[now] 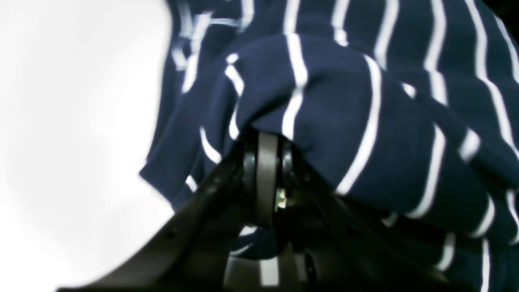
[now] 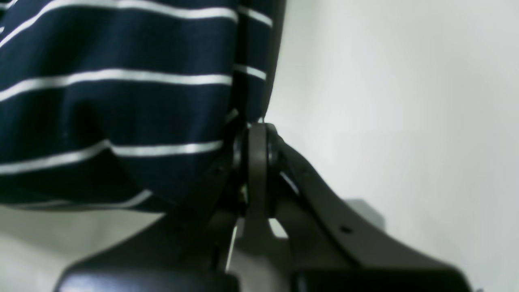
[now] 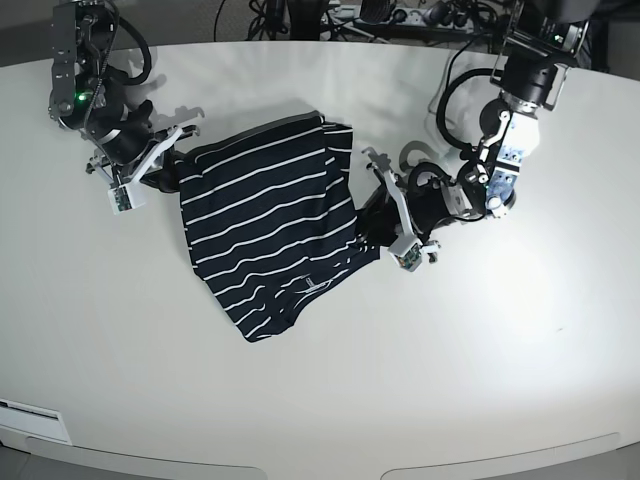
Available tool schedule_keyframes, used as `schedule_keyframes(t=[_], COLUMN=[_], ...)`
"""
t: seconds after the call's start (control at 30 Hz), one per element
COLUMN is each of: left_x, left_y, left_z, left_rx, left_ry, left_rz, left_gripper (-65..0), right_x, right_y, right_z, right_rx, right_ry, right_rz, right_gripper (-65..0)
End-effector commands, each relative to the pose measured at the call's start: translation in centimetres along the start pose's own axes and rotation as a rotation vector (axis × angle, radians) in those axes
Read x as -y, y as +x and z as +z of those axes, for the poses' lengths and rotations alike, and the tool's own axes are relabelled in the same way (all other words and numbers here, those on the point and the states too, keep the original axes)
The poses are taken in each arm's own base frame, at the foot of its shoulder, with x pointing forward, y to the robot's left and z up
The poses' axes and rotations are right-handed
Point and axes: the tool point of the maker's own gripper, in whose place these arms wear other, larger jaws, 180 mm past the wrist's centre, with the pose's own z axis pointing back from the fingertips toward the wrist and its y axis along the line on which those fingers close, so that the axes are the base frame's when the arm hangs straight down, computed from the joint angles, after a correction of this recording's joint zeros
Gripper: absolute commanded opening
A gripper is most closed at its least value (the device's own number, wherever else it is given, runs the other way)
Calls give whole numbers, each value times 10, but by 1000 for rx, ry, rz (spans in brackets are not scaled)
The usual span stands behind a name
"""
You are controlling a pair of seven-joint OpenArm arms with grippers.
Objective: Fold the T-shirt properly
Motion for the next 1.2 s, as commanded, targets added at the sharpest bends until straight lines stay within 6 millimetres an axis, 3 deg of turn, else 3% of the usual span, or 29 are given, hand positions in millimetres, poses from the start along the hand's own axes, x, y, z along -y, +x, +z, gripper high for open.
schedule_keyframes(t=[0.0, 0.23, 0.5, 0.73, 0.87, 1.03, 1.17], left_x=[-27, -54, -79, -81, -75, -84, -85], left_y=[-54, -5, 47, 71, 74, 92, 132], left_z=[15, 10, 10, 10, 14, 38, 68], left_rx=[-269, -196, -124, -58, -71, -88, -1], left_ry=[113, 151, 190, 182, 142, 181, 199], left_rz=[-68, -135, -199, -176, -194, -257, -246], left_gripper=[-650, -650, -650, -650, -650, -650, -650], right_x=[-2, -30, -43, -47, -41, -38, -31], right_y=[-6, -23, -30, 2, 24, 54, 82], right_z=[2, -6, -1, 18, 31, 49, 71], right_rx=[-25, -33, -38, 47, 95, 183, 285], right_ry=[-11, 15, 25, -13, -89, -151, -216], right_rz=[12, -63, -74, -2, 75, 159, 151], right_gripper=[-650, -650, -650, -650, -650, -650, -650])
